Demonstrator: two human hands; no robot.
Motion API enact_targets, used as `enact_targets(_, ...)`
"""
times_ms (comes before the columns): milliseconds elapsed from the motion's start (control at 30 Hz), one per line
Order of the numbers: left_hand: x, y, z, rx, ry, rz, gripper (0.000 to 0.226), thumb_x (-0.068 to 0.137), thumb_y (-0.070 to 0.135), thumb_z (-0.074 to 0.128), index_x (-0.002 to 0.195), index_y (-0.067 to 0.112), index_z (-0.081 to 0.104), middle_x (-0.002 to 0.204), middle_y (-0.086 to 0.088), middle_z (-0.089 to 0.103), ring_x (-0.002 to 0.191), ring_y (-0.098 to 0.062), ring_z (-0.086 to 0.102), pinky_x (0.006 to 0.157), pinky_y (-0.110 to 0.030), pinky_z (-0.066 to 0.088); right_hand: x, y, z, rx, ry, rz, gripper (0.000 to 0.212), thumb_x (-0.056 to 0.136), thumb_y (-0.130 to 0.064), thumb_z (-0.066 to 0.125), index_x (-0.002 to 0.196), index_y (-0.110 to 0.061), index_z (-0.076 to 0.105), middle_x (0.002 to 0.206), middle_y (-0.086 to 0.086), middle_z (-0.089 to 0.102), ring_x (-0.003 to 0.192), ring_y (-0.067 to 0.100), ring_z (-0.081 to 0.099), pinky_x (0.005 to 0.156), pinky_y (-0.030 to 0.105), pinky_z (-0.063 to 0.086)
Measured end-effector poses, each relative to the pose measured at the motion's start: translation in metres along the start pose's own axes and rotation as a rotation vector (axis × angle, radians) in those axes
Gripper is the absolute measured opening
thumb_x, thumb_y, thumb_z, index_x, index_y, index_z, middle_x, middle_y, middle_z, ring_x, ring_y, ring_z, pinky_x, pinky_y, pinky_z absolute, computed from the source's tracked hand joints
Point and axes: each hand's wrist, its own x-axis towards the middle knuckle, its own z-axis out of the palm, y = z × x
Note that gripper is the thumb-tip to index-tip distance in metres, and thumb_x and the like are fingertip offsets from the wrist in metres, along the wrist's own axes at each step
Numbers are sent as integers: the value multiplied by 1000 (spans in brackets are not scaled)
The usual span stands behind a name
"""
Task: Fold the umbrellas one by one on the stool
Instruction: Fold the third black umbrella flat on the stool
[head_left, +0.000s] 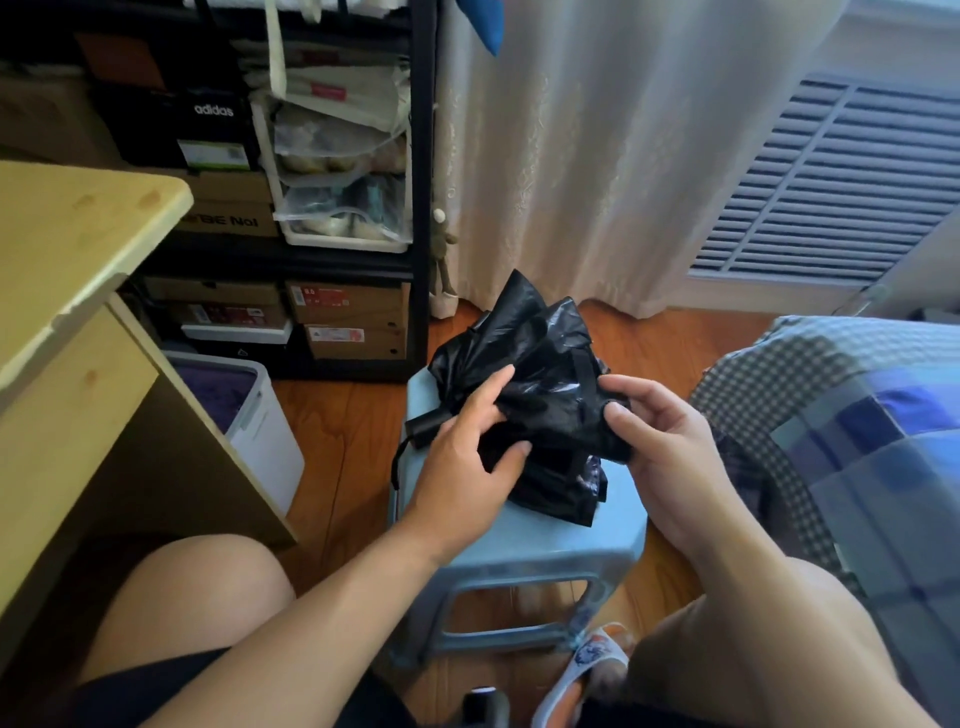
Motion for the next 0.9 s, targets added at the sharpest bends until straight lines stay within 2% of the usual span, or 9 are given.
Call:
enact_targets(133,3,4,-5,-3,145,63,51,90,7,76,131,33,63,106,10,72,105,-6,68,99,-33,54,1,-1,-5,-33,31,-118,19,92,-9,68,108,-15,77,102,32,68,102,40,68,104,66,48)
enact_targets(233,1,11,-7,-110,76,-11,57,90,6,75,135,36,60,111,7,72,103,-7,69,97,-22,53,0,1,-6,-44,34,-151,23,98,-1,63,107,-17,77,94,22,68,100,39,68,103,66,49)
enact_targets(300,1,12,-7,-163,96,-63,51,90,5,75,125,40,64,105,7,73,96,-5,69,90,-19,53,-1,3,-5,-62,29,-154,22,98,0,62,109,-14,76,94,19,72,99,38,71,100,63,52)
enact_targets(367,3,11,-8,-183,157,-84,41,88,0,76,106,37,71,90,10,73,88,-3,69,83,-18,52,-1,3,-4,-81,50,-162,20,98,-1,63,108,-12,76,94,24,71,96,37,70,99,64,53)
enact_targets(433,2,11,-10,-143,198,-53,35,87,0,77,100,33,73,85,15,73,88,-2,69,83,-14,50,-2,3,-3,-100,91,-171,17,97,-1,65,105,-12,76,94,34,66,91,35,67,98,68,51)
enact_targets(600,-12,14,-13,188,294,243,31,87,4,78,113,20,73,96,11,70,96,0,66,89,-11,47,-6,1,-2,-156,118,-260,15,97,-3,67,106,-12,75,93,38,62,83,33,62,89,62,54)
enact_targets(667,-15,14,-13,207,322,251,32,88,3,77,115,18,73,97,12,69,98,0,64,90,-11,47,-11,-4,-4,-176,86,-305,17,96,-4,68,110,-12,73,94,28,70,86,34,68,86,54,57)
enact_targets(767,-15,15,-16,219,330,231,32,87,5,78,117,15,71,94,8,67,96,-1,62,90,-9,44,-16,-5,-7,-243,31,-353,26,91,2,71,114,-9,72,96,18,75,91,31,73,91,43,60)
enact_targets(900,-15,6,-17,222,187,142,45,81,17,86,123,23,69,105,7,51,103,-5,53,96,-13,41,-16,-1,-13,-380,-31,-427,34,87,10,72,117,-7,71,102,13,74,103,29,71,99,38,56)
